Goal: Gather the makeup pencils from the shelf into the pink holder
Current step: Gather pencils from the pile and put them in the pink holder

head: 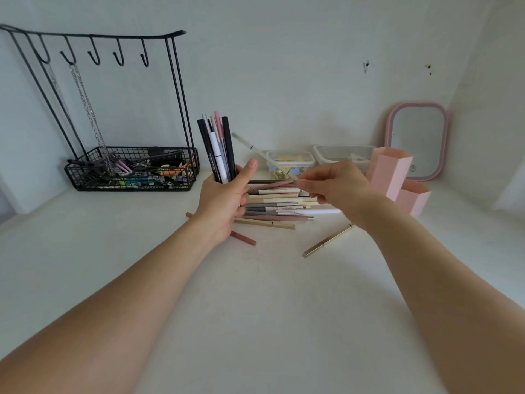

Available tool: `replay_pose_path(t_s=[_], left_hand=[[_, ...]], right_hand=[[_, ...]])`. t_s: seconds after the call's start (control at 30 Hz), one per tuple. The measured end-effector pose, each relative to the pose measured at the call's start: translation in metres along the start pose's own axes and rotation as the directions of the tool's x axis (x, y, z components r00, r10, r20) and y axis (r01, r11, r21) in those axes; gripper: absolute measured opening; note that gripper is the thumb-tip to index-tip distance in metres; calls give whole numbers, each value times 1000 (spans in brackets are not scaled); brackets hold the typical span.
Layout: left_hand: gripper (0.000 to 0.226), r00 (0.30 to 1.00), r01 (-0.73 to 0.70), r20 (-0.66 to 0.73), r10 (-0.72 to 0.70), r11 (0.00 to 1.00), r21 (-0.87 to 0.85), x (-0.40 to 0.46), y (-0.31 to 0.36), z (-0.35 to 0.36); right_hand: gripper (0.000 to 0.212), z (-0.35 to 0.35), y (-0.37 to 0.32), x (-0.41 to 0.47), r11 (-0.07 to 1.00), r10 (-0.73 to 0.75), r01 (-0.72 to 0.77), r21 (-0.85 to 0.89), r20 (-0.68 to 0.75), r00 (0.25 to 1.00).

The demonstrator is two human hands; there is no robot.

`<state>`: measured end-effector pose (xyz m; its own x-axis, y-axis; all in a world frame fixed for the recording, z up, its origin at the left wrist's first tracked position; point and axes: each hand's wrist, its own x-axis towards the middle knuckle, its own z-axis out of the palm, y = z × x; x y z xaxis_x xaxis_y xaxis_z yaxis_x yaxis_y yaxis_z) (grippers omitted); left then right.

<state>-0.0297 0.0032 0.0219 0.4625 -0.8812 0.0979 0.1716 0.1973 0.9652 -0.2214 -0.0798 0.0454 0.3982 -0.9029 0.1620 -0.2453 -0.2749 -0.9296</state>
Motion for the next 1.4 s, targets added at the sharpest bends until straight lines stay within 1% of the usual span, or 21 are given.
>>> replay_pose_path(t_s=[0.07,0.13,0.23,0.3,0.4,0.47,0.53,0.67,0.77,0.83,0.9,0.97,1.0,1.03,1.07,1.1,1.13,1.17,1.2,1.27,1.4], left_hand=[[46,1000,-2,25,3,1000,-25,-1,1,1],[45,999,-4,32,5,1000,-30,-2,2,3],[37,999,-10,33,12,999,-38,-6,3,5],[30,999,-24,40,25,999,-29,-8,2,8],[22,998,-28,49,26,998,51,-12,0,11],[19,999,-31,42,25,991,129,-13,-4,13],[18,1000,-27,15,25,987,156,-13,-6,13],[36,999,-31,27,25,973,228,-11,-8,12],[43,999,-40,9,40,964,263,-9,-10,13],[41,999,-43,-3,46,958,285,-8,-11,13],[35,999,-36,-13,42,960,279,-6,-11,12],[30,999,-23,-32,31,973,230,-4,-9,10],[27,999,-18,-44,27,980,198,-2,-7,9],[25,998,-13,-53,22,985,169,-1,-5,7],[25,998,-6,-55,14,989,148,1,-4,5],[25,999,2,-50,4,991,132,2,-3,3],[26,999,11,-43,-6,993,121,3,-3,2],[26,999,17,-35,-14,994,110,3,-2,1],[26,999,23,-29,-20,995,97,4,-3,1],[27,999,33,-21,-31,997,75,5,-2,1],[30,999,40,-2,-40,997,66,7,-2,-1]], right_hand=[[17,6,-2,-4,983,11,-28,179,93,996],[19,15,-5,-10,954,8,-67,291,202,979],[21,31,-8,-18,922,8,-137,363,335,942],[26,40,-9,-24,916,10,-164,365,389,921],[22,49,-11,-30,952,-9,-114,283,399,917],[21,52,-11,-31,972,-19,-69,223,371,929],[18,53,-10,-31,984,-27,-36,175,344,939],[21,53,-9,-30,996,-54,29,89,291,955],[24,55,-7,-30,995,-73,52,87,252,965],[24,56,-6,-30,995,-81,64,82,237,968],[22,53,-7,-27,996,-82,73,51,218,972],[20,44,-7,-20,997,-64,59,41,156,986],[19,38,-6,-15,998,-60,58,15,113,992],[16,31,-4,-10,995,-71,77,-66,79,994],[12,25,-1,-6,973,-100,111,-204,66,993],[9,19,3,-2,925,-124,145,-350,82,989],[7,15,7,0,867,-129,166,-471,109,986],[6,12,10,1,815,-116,172,-553,134,984],[6,10,13,2,779,-99,171,-604,151,984],[5,9,15,2,740,-94,180,-647,166,982],[7,11,13,1,725,-88,203,-659,203,975]])
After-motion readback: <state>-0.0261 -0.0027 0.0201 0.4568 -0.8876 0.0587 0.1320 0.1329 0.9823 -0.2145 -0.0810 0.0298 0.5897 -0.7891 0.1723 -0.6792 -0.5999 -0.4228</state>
